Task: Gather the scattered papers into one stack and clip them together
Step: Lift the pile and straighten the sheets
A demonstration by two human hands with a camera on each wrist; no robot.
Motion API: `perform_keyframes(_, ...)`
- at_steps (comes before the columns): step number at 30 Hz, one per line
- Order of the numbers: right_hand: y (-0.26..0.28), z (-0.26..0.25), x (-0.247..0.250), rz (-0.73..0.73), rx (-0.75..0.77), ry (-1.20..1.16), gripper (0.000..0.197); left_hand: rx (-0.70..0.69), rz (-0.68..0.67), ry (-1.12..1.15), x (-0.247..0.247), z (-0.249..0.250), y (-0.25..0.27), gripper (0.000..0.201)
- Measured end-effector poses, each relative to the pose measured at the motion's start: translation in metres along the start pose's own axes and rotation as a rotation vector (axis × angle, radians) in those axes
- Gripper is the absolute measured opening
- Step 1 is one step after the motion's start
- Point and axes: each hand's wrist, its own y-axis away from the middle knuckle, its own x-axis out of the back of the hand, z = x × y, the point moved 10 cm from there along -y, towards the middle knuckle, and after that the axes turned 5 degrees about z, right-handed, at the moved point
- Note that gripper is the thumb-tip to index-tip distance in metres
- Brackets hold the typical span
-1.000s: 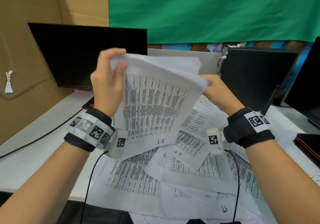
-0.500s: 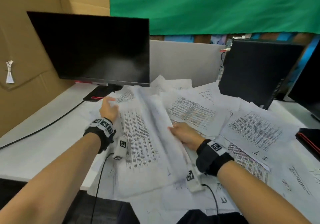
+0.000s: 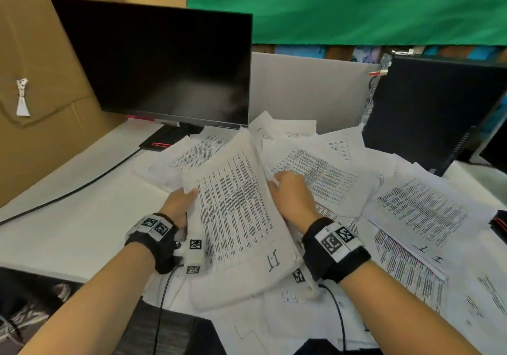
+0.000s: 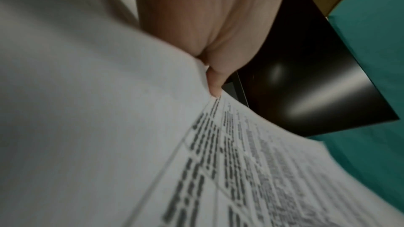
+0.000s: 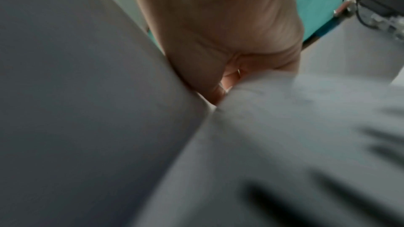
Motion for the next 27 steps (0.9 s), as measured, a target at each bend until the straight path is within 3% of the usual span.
perform_keyframes(7,-0.010,-0.012,0.033,0.098,0.031,0.151,0.022,-0.030,0.003,0.009,-0.010,0.010,0.008,0.030)
perform_keyframes(10,-0.017,-0.013,0.072,0.271,0.031,0.200,0.021,-0.028,0.051,-0.047,-0.005,0.010,0.011,0.024)
perform_keyframes(15,-0.016,-0.029,0.165,0.729,0.199,-0.163,0.025,0.024,0.065,-0.127,0.000,0.004,0.010,0.038)
perform_keyframes(18,-0.029,-0.005,0.178,0.826,0.076,-0.416,0.023,0.090,0.029,-0.003,0.006,-0.009,0.003,0.044)
perform_keyframes(19,-0.041,0.009,0.164,0.752,-0.036,-0.469,0.023,0.134,0.007,0.030,0.006,-0.013,0.004,0.047)
perform_keyframes(21,-0.059,0.031,0.112,0.457,-0.216,-0.499,0.028,0.225,-0.040,0.117,0.003,-0.015,0.017,0.043)
perform_keyframes(23,-0.055,0.042,0.051,0.156,-0.277,-0.476,0.025,0.264,-0.076,0.208,-0.002,-0.011,0.028,0.034)
perform_keyframes(27,-0.010,0.060,-0.028,-0.260,-0.349,-0.361,0.023,0.229,-0.136,0.314,-0.008,-0.003,0.032,0.069)
